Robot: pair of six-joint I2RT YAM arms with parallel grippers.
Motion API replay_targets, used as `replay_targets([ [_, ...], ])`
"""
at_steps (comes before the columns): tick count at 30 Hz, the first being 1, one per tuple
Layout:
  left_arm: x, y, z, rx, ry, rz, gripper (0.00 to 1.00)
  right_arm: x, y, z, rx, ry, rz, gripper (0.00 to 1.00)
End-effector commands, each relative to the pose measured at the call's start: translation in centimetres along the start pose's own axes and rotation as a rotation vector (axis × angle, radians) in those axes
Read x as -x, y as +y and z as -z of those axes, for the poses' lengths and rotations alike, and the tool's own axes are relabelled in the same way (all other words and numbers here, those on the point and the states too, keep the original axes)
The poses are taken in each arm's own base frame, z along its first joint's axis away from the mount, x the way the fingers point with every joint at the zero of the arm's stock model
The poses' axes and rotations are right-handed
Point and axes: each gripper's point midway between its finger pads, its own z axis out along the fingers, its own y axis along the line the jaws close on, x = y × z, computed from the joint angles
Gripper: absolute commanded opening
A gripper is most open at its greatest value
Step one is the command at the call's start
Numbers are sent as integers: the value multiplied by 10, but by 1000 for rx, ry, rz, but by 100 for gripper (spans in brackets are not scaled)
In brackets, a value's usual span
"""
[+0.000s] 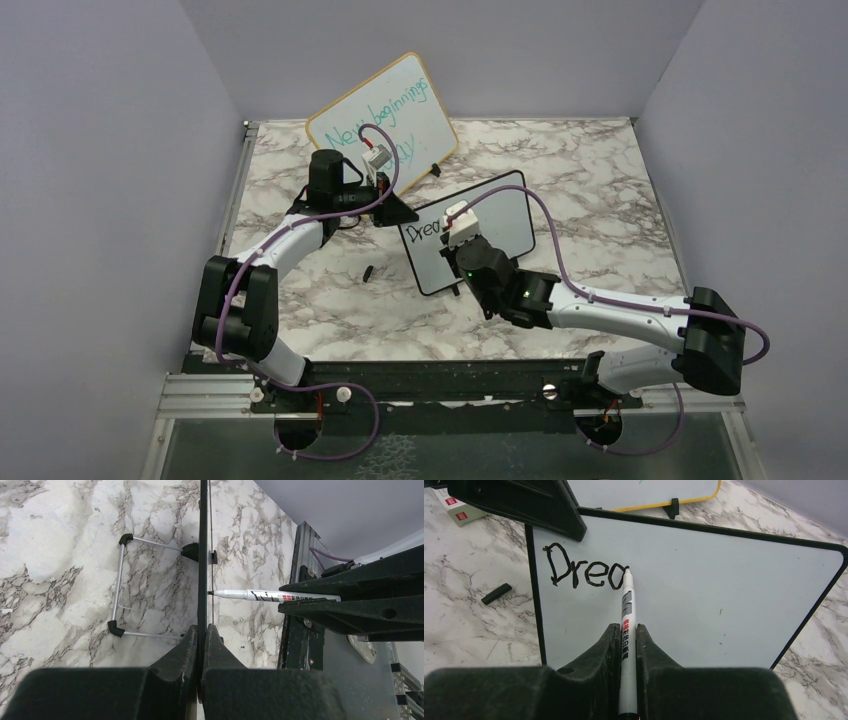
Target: Write a sentence on the whiteboard
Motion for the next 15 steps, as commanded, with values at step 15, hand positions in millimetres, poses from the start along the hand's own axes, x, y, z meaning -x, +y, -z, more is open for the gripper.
replay_targets([
  [15,-10,-1,-1,-9,33,25,0,-12,4,3,37,46,-16,0],
])
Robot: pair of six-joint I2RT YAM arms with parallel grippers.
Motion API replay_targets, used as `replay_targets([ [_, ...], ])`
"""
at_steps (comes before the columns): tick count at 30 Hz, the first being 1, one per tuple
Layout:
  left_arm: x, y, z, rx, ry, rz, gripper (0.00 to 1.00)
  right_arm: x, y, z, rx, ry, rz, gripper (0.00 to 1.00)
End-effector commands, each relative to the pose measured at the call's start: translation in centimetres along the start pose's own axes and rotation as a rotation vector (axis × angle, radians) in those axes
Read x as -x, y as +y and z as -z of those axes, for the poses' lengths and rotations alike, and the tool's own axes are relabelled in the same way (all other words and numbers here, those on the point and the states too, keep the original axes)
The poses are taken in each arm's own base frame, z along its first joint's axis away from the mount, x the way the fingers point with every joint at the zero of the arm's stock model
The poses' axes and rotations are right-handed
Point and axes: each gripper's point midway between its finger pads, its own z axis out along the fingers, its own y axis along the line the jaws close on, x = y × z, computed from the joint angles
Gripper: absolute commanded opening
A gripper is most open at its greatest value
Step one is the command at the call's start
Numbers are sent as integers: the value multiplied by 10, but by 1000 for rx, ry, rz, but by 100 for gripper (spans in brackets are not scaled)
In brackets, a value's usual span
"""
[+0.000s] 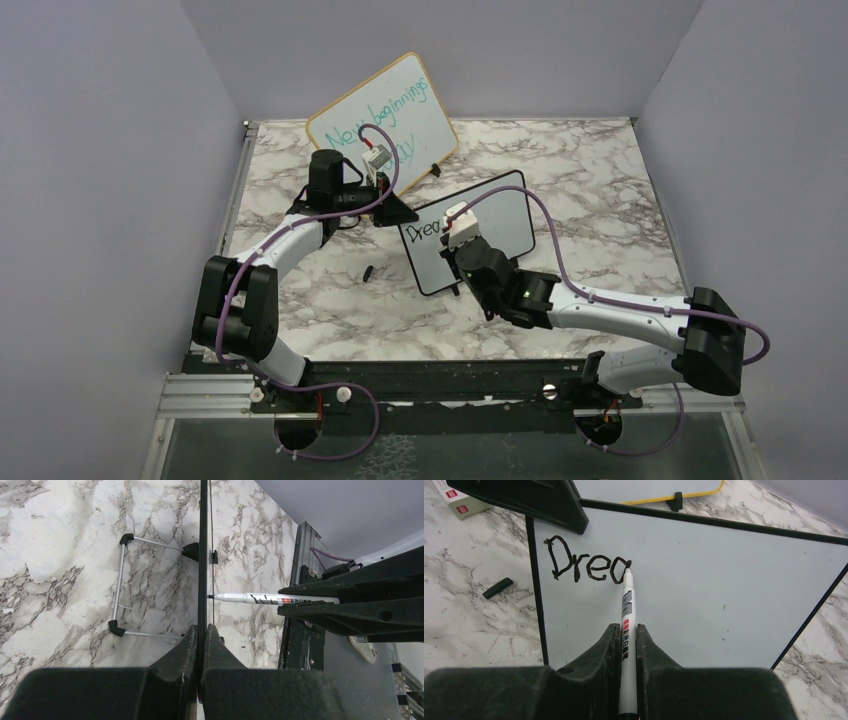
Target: Write a sentence on the whiteboard
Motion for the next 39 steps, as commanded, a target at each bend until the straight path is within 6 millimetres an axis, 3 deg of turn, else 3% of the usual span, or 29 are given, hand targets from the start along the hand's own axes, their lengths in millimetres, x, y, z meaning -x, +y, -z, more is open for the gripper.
replay_targets([
  [1,-10,-1,-1,-9,33,28,0,-8,3,3,31,35,-1,0],
  [12,-10,-1,-1,-11,34,27,0,-19,0,6,29,73,13,0],
  [24,-10,-1,-1,-11,34,24,0,-16,-9,9,-9,55,3,0],
  [39,-11,-2,0,-7,37,23,0,19,-9,9,5,-56,-40,0],
])
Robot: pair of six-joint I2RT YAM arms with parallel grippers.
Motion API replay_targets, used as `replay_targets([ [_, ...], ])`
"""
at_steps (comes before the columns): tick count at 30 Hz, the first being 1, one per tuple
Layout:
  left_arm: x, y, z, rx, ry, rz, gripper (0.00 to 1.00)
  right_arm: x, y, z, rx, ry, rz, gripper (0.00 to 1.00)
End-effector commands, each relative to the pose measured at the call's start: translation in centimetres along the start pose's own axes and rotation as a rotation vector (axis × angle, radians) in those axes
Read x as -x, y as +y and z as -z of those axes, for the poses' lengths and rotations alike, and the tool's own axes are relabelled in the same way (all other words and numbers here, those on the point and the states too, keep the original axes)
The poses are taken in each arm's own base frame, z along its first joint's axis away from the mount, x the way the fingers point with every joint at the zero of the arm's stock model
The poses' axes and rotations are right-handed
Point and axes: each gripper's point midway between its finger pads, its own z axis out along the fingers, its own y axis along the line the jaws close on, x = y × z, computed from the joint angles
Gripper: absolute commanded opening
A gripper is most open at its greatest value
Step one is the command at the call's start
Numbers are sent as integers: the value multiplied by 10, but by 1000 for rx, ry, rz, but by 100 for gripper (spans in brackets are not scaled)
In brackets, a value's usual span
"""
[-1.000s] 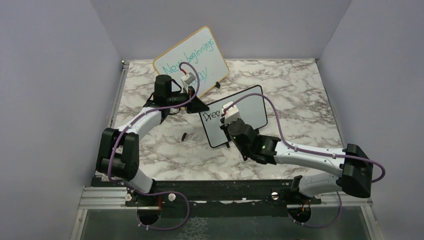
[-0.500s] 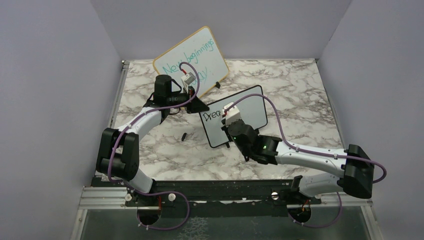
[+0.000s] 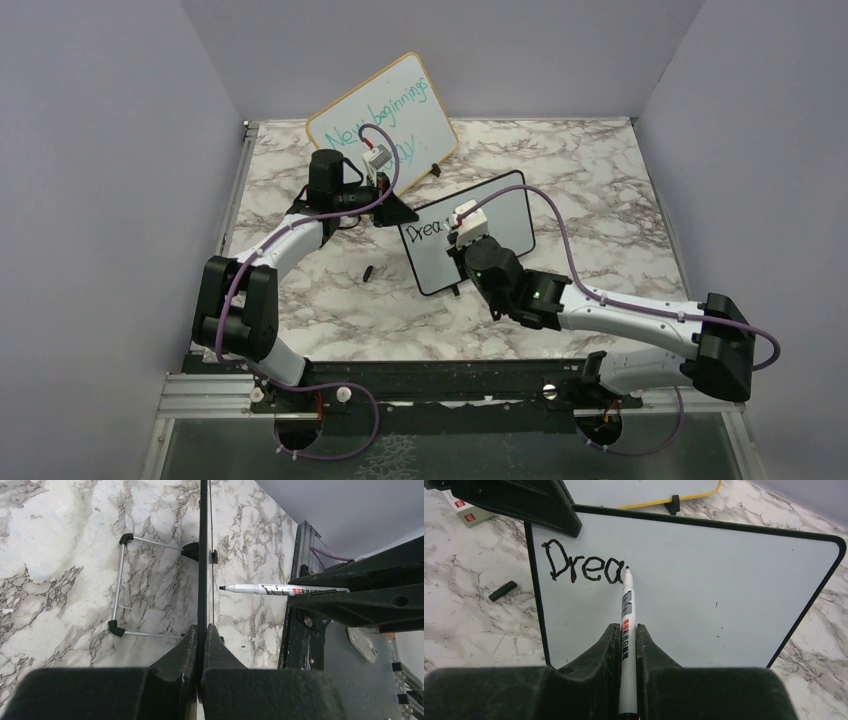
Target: Write a sentence on the whiteboard
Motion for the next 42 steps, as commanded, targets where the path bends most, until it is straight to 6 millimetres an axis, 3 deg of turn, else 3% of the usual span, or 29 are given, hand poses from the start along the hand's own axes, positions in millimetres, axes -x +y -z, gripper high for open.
replay_targets([
  [1,-10,-2,-1,-8,34,24,0,15,-3,-4,-16,-47,-14,0],
  [23,-10,-2,-1,-11,35,24,0,16,-4,-14,-31,-43,-11,0],
  [42,-10,-1,-1,-8,35,24,0,-10,-1,-10,-2,44,-25,0],
])
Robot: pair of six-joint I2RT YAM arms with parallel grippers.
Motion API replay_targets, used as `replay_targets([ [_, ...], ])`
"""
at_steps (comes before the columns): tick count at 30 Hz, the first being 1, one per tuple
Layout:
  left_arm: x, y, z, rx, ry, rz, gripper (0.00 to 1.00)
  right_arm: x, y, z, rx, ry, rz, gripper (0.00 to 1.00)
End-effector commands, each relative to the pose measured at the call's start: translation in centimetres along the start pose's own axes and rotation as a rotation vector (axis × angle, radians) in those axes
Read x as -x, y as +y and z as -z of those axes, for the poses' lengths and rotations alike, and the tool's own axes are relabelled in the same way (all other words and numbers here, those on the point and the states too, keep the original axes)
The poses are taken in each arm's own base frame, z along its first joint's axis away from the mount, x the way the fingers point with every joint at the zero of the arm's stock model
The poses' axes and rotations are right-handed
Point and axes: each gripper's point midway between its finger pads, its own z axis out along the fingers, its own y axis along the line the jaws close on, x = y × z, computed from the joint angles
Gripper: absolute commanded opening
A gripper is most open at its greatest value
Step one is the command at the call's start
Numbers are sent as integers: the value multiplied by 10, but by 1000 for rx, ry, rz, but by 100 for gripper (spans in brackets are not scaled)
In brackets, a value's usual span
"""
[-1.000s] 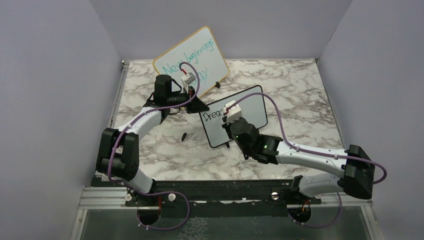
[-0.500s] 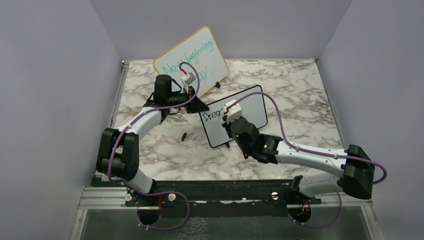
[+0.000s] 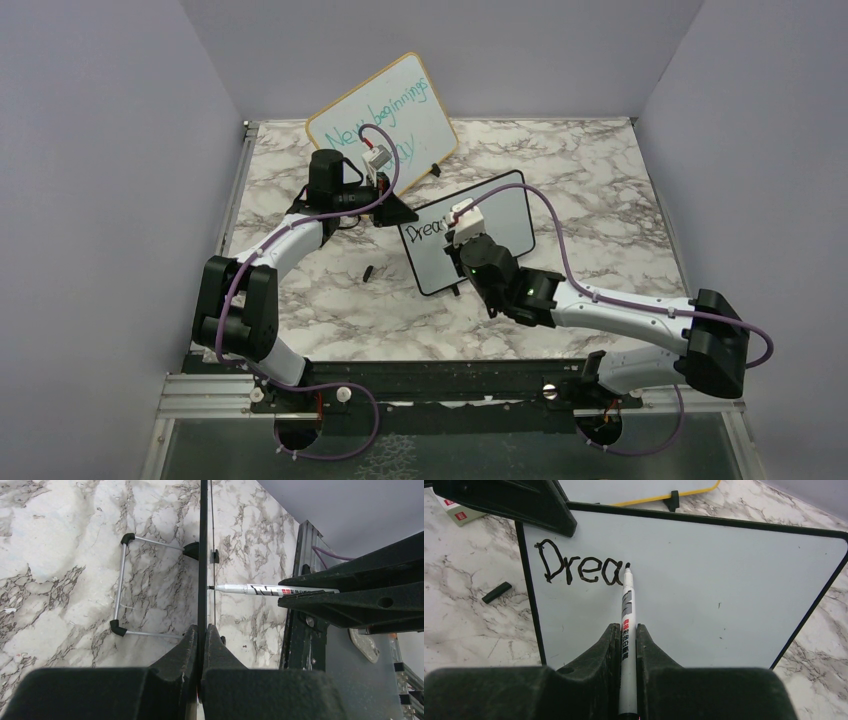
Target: Write a sentence on the whiteboard
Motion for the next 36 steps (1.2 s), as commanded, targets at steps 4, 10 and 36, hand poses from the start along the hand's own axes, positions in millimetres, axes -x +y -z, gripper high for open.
replay_targets([
  [4,-10,-2,-1,-10,33,30,0,-13,0,4,19,59,-12,0],
  [10,-11,-1,-1,-8,34,31,0,-19,1,4,24,75,-9,0],
  [36,-11,0,-1,-4,37,33,0,-20,3,6,39,85,-6,0],
])
